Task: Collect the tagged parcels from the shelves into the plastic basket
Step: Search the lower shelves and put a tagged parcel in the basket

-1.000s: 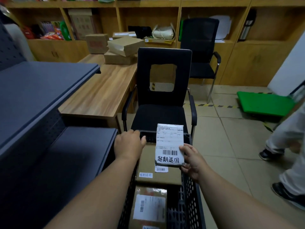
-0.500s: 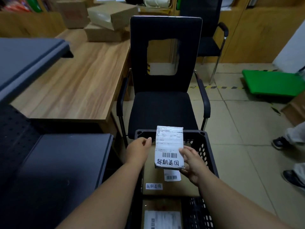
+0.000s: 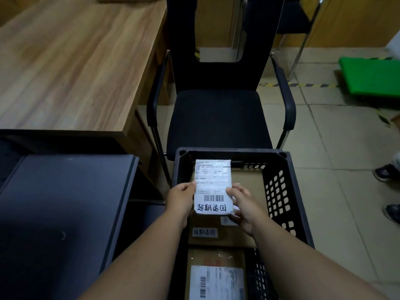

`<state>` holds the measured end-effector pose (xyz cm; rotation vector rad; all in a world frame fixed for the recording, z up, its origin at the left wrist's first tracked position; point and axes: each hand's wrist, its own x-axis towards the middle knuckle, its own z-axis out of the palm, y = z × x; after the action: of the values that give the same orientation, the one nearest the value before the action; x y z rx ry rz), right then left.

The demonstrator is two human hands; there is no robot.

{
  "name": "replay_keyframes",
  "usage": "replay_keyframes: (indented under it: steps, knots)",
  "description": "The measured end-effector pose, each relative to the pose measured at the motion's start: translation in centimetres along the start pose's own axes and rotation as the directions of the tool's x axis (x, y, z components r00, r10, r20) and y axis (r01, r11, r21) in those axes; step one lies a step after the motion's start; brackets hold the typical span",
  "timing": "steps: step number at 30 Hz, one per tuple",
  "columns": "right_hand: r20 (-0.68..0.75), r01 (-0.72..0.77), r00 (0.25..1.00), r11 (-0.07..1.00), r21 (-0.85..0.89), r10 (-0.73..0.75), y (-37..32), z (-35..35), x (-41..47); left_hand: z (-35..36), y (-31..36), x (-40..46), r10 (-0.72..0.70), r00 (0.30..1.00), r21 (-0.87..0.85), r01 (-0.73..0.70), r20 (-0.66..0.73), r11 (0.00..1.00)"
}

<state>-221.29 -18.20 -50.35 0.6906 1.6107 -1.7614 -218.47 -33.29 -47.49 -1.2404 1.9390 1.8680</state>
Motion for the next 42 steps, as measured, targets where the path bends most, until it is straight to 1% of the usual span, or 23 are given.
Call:
replay_keyframes:
  steps: [8, 12, 17, 23, 30, 38, 42]
  knots:
    - [0.02, -0.034, 0.999, 0.997, -0.067, 0.035, 0.9, 0.4, 2.3, 1.3, -2.3, 2.9, -0.067, 0.994, -0.033, 0.064, -0.082, 0.997]
    - [0.004, -0.043, 0.999, 0.995, -0.093, 0.044, 1.1, 0.5, 3.3, 1.9, -3.3, 4.3, -0.084, 0.988, -0.023, 0.082, -0.126, 0.996]
    - [-0.028, -0.049, 0.999, 0.99, -0.13, 0.046, 1.1, 0.6, 4.4, 2.6, -3.8, 5.6, -0.078, 0.986, -0.01, 0.078, -0.148, 0.997]
    - [-0.06, -0.023, 0.998, 0.99, -0.142, 0.015, 0.8, 1.4, 5.5, 3.4, -4.0, 7.0, -0.029, 0.981, 0.021, 0.033, -0.194, 0.999]
    - [-0.115, -0.009, 0.993, 0.992, -0.125, -0.006, 0.3, 1.7, 5.7, 3.8, -3.3, 7.2, -0.011, 0.982, 0.019, 0.015, -0.19, 1.0]
    - [-0.151, -0.018, 0.988, 0.987, -0.162, -0.006, 0.7, 1.8, 6.4, 3.9, -3.4, 7.6, -0.049, 0.983, -0.017, 0.047, -0.178, 0.999]
    - [-0.152, -0.03, 0.988, 0.987, -0.158, 0.006, 0.7, 1.8, 6.3, 3.9, -3.3, 7.7, -0.052, 0.98, 0.016, 0.057, -0.192, 0.998]
